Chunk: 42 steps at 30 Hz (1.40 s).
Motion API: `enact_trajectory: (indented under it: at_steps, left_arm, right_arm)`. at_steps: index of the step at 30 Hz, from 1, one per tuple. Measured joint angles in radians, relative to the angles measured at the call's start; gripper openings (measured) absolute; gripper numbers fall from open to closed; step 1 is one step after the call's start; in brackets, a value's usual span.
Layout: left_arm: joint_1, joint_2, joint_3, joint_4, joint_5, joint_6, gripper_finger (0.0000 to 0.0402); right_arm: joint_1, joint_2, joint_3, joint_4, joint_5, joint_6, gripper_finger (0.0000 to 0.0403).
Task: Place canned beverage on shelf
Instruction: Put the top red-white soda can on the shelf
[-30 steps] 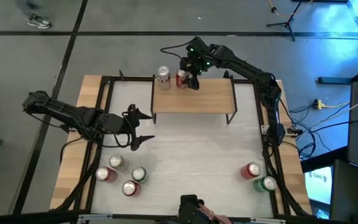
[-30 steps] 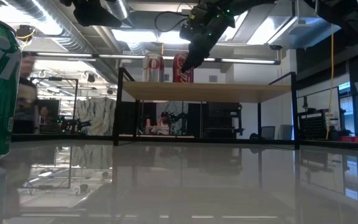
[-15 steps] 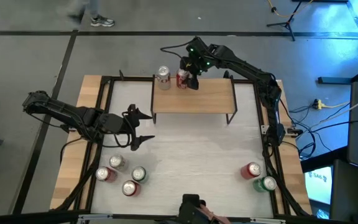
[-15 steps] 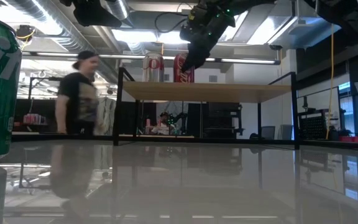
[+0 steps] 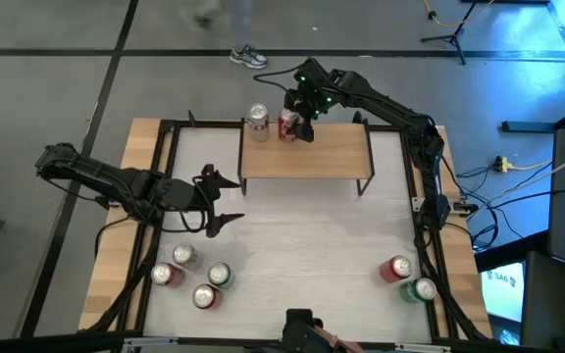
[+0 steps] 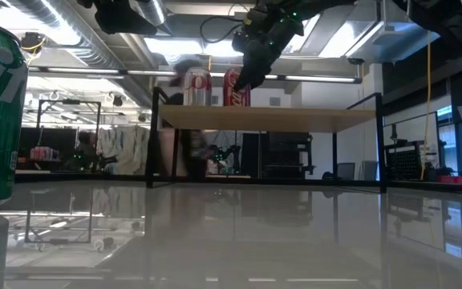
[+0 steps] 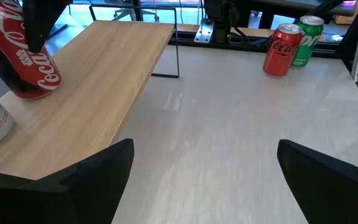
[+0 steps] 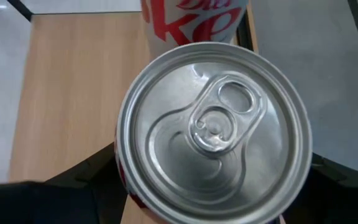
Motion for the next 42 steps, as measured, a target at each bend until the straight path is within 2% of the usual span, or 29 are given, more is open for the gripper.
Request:
enact_trajectory:
  at_steps: [11,37,42]
  left_arm:
    - [0.000,0.000,0.000,0.000,0.000,0.000,0.0387]
    - [0.000,0.000,0.000,0.000,0.000,0.000,0.0387]
    - [0.000,0.000,0.000,0.000,0.000,0.000,0.0387]
  right_arm:
    - [0.000,0.000,0.000,0.008,0.062,-0.001,0.0308]
    - [0.000,0.000,0.000,0.013,0.050,0.000,0.0308]
    - [0.000,0.001,0.000,0.007,0.018,0.001,0.0308]
